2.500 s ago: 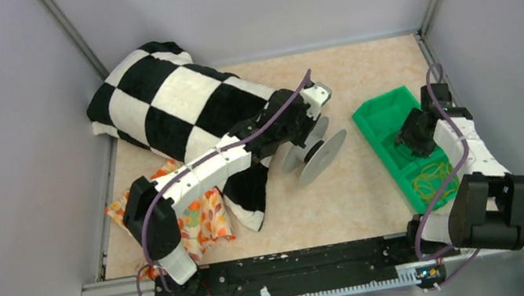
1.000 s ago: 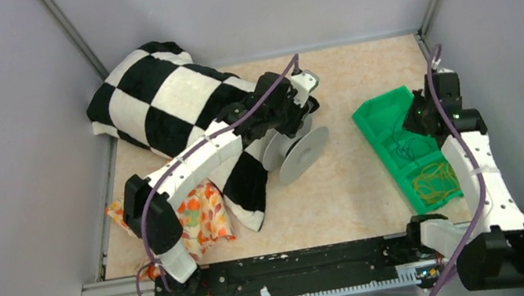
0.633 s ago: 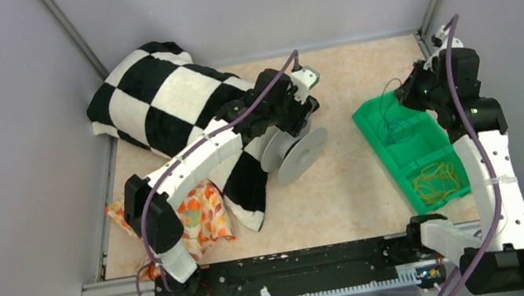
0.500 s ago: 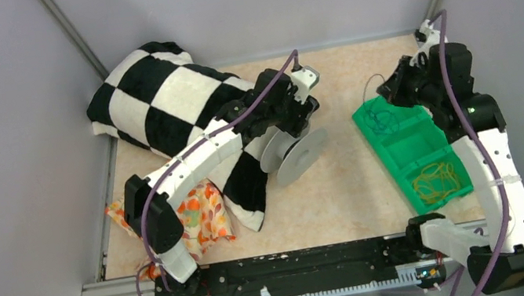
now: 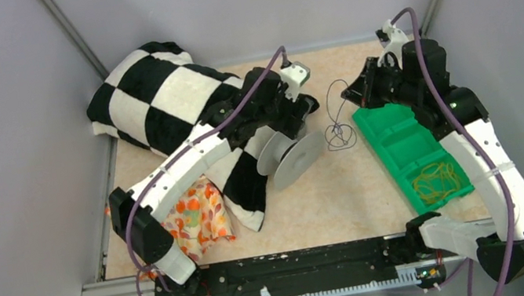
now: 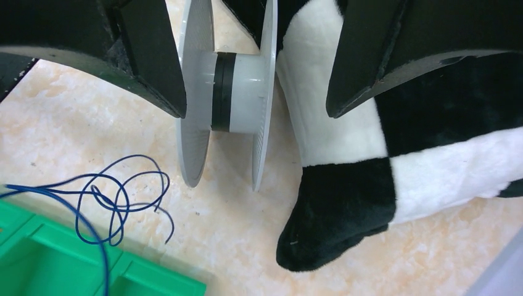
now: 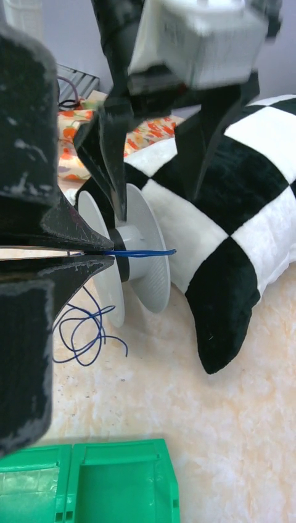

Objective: Wrap the cables

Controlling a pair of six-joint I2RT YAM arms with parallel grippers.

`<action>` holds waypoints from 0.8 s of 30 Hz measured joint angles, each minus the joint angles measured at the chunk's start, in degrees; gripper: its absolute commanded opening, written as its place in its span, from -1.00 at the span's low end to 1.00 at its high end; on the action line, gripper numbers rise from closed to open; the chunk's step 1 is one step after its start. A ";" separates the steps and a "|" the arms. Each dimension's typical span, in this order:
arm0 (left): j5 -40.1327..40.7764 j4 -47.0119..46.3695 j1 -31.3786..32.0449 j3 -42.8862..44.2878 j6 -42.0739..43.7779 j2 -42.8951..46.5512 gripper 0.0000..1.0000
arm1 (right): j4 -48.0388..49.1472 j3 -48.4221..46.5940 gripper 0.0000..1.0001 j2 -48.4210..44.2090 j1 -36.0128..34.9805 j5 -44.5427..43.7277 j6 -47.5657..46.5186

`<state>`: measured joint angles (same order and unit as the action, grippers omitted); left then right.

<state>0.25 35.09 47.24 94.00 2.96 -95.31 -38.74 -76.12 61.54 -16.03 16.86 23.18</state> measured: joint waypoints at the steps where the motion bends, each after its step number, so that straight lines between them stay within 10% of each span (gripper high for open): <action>1: 0.02 0.04 0.00 0.00 -0.07 0.83 0.82 | 0.20 0.00 -1.00 0.04 -0.04 -0.02 0.00; 24: -13.81 -8.66 -1.66 2.45 -19.54 3.74 0.97 | -0.66 -0.90 -1.00 0.57 -0.07 3.69 -3.13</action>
<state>-13.56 26.44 45.58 96.44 -16.58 -91.57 -39.40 -77.01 62.11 -16.10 20.56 20.05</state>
